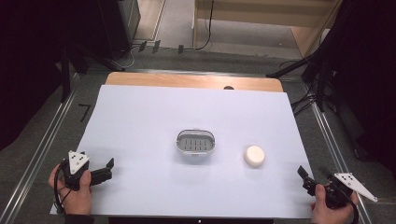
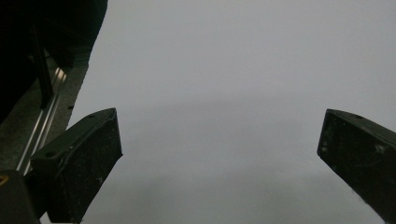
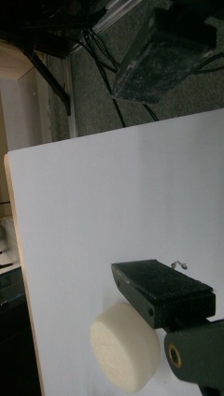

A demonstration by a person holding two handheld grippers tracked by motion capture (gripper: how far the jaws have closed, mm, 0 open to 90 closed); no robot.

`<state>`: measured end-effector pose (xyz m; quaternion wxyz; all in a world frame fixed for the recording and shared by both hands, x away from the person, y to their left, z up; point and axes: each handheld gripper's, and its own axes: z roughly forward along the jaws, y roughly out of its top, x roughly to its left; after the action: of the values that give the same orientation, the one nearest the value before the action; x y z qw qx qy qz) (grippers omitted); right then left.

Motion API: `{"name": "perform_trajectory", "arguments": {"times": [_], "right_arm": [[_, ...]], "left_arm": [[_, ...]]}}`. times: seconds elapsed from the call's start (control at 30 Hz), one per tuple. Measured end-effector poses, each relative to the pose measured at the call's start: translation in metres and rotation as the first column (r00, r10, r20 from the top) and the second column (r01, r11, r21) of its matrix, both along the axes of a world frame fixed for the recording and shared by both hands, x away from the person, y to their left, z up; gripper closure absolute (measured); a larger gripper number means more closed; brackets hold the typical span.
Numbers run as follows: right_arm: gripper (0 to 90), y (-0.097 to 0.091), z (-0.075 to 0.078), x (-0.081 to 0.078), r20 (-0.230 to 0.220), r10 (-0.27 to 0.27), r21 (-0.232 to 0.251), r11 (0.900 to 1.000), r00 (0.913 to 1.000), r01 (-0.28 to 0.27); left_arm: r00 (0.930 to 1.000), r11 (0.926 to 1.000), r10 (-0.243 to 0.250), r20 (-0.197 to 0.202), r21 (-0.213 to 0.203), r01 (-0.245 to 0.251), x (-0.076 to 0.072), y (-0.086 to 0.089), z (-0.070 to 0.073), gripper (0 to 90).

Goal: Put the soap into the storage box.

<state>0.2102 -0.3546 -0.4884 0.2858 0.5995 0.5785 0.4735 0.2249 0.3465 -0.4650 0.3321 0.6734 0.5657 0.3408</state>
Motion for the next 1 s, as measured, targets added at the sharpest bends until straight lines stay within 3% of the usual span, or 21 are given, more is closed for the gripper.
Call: {"name": "perform_trajectory", "arguments": {"times": [0.2, 0.33, 0.5, 0.63, 0.67, 0.7, 0.77, 0.87, 1.0], "right_arm": [[14.2, 0.001, 0.0, 0.0, -0.008, 0.012, -0.002, 0.9999, 0.9999, -0.012], [15.7, 0.004, 0.002, 0.001, -0.016, 0.028, -0.037, 0.9989, 0.9995, -0.029], [17.1, 0.011, 0.005, 0.002, -0.068, 0.073, -0.101, 0.9917, 0.995, -0.08], [19.2, 0.014, 0.011, 0.004, -0.117, 0.108, -0.125, 0.9846, 0.9873, -0.122], [19.5, 0.014, 0.013, 0.005, -0.125, 0.122, -0.136, 0.9809, 0.9845, -0.139], [19.4, 0.017, 0.016, 0.009, -0.16, 0.147, -0.149, 0.974, 0.9761, -0.171], [19.2, 0.018, 0.017, 0.01, -0.174, 0.158, -0.153, 0.9707, 0.972, -0.185], [18.4, 0.024, 0.021, 0.016, -0.235, 0.206, -0.191, 0.9486, 0.9501, -0.252], [19.1, 0.03, 0.026, 0.026, -0.29, 0.228, -0.188, 0.9385, 0.9295, -0.289]], "left_arm": [[0.9999, 1.0, -0.007, 0.013, -0.003, 0.007, -0.001, 0.0, 0.0, 0.2], [0.9998, 1.0, -0.005, 0.02, 0.0, 0.005, -0.002, 0.0, 0.0, 0.2], [0.9998, 1.0, 0.0, 0.022, 0.003, 0.0, -0.002, 0.0, 0.0, 0.2], [0.9997, 1.0, -0.008, 0.022, -0.003, 0.008, -0.002, 0.001, 0.0, 0.2], [0.9997, 1.0, -0.005, 0.023, -0.003, 0.005, -0.003, 0.0, 0.0, 0.2], [0.9997, 1.0, -0.006, 0.023, -0.002, 0.006, -0.002, 0.0, 0.0, 0.1], [0.9997, 0.9999, -0.01, 0.02, -0.006, 0.01, -0.002, 0.001, 0.0, 0.2], [0.9996, 0.9998, -0.009, 0.025, -0.015, 0.01, -0.002, 0.002, 0.0, 0.1], [0.9997, 0.9999, -0.008, 0.022, -0.011, 0.008, -0.002, 0.001, 0.0, 0.2]]}}
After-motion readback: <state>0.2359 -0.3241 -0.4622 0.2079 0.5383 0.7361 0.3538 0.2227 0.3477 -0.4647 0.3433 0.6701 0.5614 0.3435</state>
